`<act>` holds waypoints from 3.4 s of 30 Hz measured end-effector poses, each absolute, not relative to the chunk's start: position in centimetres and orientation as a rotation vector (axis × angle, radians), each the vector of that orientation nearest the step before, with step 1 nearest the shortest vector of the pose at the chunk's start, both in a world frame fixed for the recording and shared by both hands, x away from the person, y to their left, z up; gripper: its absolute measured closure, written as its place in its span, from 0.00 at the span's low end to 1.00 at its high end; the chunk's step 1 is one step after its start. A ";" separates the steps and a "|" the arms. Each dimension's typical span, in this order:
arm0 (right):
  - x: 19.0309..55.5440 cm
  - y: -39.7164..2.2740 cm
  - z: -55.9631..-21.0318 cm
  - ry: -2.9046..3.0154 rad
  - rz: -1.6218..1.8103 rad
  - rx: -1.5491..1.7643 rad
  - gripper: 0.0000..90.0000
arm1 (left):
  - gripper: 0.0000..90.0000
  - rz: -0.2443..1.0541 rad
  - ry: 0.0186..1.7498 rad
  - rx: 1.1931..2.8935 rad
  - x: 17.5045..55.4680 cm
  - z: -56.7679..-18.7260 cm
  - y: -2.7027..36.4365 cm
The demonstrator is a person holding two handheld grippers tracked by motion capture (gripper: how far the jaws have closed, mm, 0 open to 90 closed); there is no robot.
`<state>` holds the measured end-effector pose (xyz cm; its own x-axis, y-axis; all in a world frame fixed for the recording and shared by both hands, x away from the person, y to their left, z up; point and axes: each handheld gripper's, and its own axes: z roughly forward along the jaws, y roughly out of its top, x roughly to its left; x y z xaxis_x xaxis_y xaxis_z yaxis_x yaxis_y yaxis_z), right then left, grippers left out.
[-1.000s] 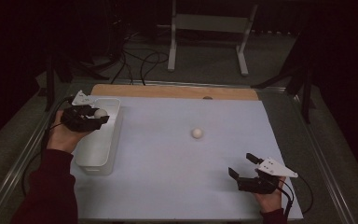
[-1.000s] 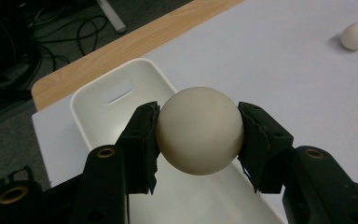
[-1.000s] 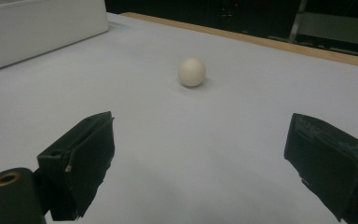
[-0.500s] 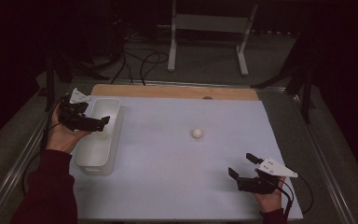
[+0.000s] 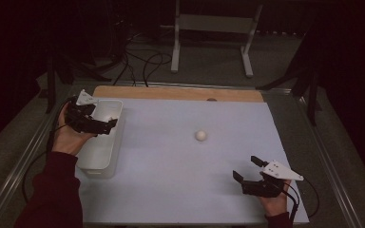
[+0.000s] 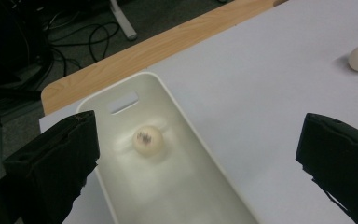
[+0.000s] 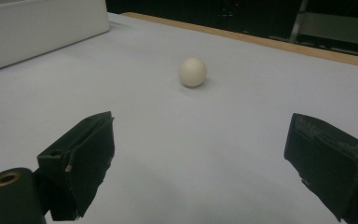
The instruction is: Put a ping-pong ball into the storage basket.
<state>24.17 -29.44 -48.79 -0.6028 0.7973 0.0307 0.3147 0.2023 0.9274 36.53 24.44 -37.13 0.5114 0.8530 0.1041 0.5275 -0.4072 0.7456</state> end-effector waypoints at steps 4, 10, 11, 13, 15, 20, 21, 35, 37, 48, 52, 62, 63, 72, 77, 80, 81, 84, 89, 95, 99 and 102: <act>24.2 -29.4 -48.8 2.021 1.389 1.031 0.09 | 0.00 0.614 1.115 2.105 36.6 -37.3 23.8; 24.2 -29.4 -48.8 2.021 1.389 1.033 0.09 | 0.00 0.608 1.100 2.108 36.7 -37.3 23.2; 24.2 -29.5 -48.8 2.022 1.388 1.032 0.09 | 0.00 0.606 1.097 2.108 36.7 -37.3 23.1; 24.2 -29.4 -48.8 2.022 1.389 1.032 0.09 | 0.00 0.603 1.091 2.107 36.7 -37.3 22.8; 24.2 -29.4 -48.8 2.021 1.390 1.032 0.09 | 0.00 0.600 1.086 2.108 36.7 -37.3 22.6; 24.2 -29.4 -48.8 2.021 1.389 1.032 0.09 | 0.00 0.590 1.066 2.110 36.9 -37.3 21.9; 24.2 -29.5 -48.8 2.022 1.389 1.031 0.09 | 0.00 0.588 1.062 2.112 36.9 -37.3 21.7; 24.2 -29.5 -48.8 2.020 1.390 1.035 0.09 | 0.00 0.577 1.026 2.116 37.1 -37.4 20.1; 24.2 -29.5 -48.8 2.020 1.390 1.035 0.09 | 0.00 0.574 1.020 2.114 37.1 -37.4 19.8; 24.2 -29.5 -48.8 2.021 1.391 1.034 0.09 | 0.00 0.543 0.993 2.100 37.4 -37.5 18.4; 24.2 -29.5 -48.8 2.021 1.393 1.035 0.09 | 0.00 0.538 0.985 2.101 37.5 -37.5 17.9; 24.2 -29.5 -48.8 2.019 1.394 1.035 0.09 | 0.00 0.522 0.964 2.101 37.8 -37.7 16.7; 24.2 -29.5 -48.8 2.019 1.394 1.035 0.09 | 0.00 0.520 0.963 2.098 37.8 -37.7 16.6; 24.1 -29.6 -48.7 2.018 1.396 1.037 0.09 | 0.00 0.501 0.943 2.101 38.0 -37.9 15.4; 24.1 -29.6 -48.7 2.018 1.397 1.036 0.09 | 0.00 0.491 0.925 2.111 38.1 -38.0 14.7; 24.1 -29.6 -48.7 2.019 1.397 1.036 0.09 | 0.00 0.485 0.921 2.120 38.3 -38.3 14.2; 24.1 -29.6 -48.7 2.018 1.397 1.036 0.09 | 0.00 0.480 0.919 2.121 38.3 -38.3 14.1; 24.1 -29.6 -48.7 2.019 1.395 1.036 0.09 | 0.00 0.477 0.913 2.119 38.4 -38.4 13.8; 24.1 -29.6 -48.7 2.019 1.395 1.035 0.09 | 0.00 0.471 0.904 2.119 38.4 -38.5 13.3; 24.2 -29.5 -48.8 2.021 1.397 1.033 0.09 | 0.00 0.460 0.898 2.120 38.6 -38.6 12.9; 24.2 -29.5 -48.8 2.022 1.397 1.033 0.09 | 0.00 0.455 0.888 2.122 38.6 -38.6 12.5; 24.2 -29.5 -48.8 2.021 1.398 1.033 0.09 | 0.00 0.451 0.881 2.122 38.7 -38.7 12.2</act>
